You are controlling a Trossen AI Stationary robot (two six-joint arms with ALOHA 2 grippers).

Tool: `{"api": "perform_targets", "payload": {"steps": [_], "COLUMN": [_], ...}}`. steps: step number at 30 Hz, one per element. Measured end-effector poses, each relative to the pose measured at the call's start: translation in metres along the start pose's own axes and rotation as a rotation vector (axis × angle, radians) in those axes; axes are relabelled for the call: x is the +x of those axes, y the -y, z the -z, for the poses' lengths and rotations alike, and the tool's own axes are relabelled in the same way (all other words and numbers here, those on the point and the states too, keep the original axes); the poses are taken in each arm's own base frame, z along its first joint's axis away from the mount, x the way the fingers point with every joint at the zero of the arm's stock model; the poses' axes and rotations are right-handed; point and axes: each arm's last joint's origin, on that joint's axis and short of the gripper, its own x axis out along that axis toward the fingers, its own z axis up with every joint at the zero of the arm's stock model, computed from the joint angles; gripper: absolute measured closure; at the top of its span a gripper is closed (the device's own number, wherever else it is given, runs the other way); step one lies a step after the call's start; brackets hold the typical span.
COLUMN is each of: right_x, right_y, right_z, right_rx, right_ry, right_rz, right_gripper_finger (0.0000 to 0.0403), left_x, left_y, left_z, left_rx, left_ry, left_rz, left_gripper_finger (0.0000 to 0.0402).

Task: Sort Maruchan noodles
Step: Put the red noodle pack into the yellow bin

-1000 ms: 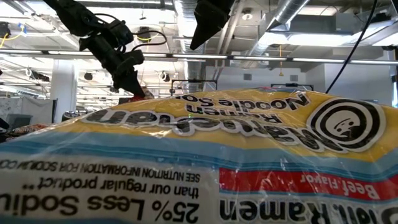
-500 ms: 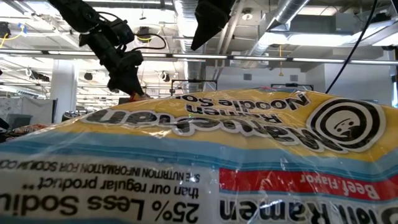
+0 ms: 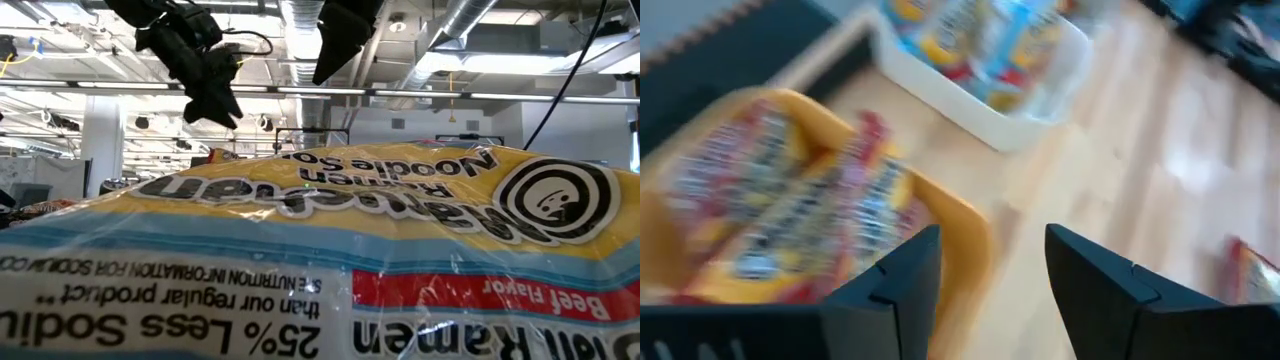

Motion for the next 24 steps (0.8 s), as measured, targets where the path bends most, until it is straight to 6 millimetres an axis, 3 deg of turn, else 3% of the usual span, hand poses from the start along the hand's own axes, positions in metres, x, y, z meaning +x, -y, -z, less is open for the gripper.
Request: {"api": "perform_targets", "payload": {"steps": [7,11,16,24], "right_x": [0.0,0.0,0.0,0.0], "right_y": [0.0,0.0,0.0,0.0], "right_z": [0.0,0.0,0.0,0.0], "right_rx": [0.0,-0.001,-0.001,-0.002], "right_ry": [0.001,0.001,0.001,0.001], "right_rz": [-0.005,-0.005,-0.005,-0.005], "right_gripper_finger": [0.0237,0.0237,0.0237,0.0237], "left_x": [0.033,0.052,0.068,0.092], "left_y": [0.008,0.001,-0.01,-0.02], "left_z": [0.009,0.016,0.025,0.037], "left_rx": [0.028,0.002,-0.013,-0.055], "left_ry": [-0.132,-0.207,-0.297,-0.397], "left_rz": [0.003,-0.009,-0.144,-0.148], "left_gripper_finger": [0.0248,0.0258,0.0269,0.0283]}}
